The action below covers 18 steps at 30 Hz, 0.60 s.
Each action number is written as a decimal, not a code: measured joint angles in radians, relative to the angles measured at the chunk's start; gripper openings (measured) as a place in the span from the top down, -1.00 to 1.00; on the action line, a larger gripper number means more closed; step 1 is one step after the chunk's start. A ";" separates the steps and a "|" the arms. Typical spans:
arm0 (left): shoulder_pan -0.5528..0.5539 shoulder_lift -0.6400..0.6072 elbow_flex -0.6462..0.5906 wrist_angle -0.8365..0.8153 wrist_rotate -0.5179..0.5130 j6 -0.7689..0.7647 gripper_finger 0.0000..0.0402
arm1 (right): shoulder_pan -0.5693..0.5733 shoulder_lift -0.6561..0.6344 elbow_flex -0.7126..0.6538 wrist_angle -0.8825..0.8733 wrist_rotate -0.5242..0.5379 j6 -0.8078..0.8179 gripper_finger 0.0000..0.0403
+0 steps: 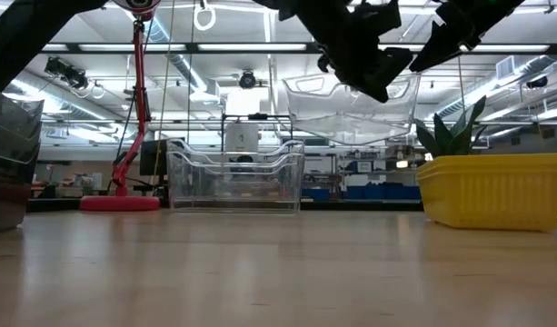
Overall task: Stack baskets by color
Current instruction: Stack the right transparent bin on top of the stacked transparent bins
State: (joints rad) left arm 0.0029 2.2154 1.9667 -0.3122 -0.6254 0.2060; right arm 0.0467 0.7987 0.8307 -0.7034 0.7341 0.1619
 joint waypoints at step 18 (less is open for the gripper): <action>0.018 -0.030 0.273 -0.369 -0.178 -0.400 0.98 | 0.036 0.006 -0.082 0.110 -0.034 0.004 0.22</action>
State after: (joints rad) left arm 0.0212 2.1852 2.2397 -0.6811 -0.8033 -0.1942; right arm 0.0824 0.8047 0.7484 -0.5937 0.7003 0.1664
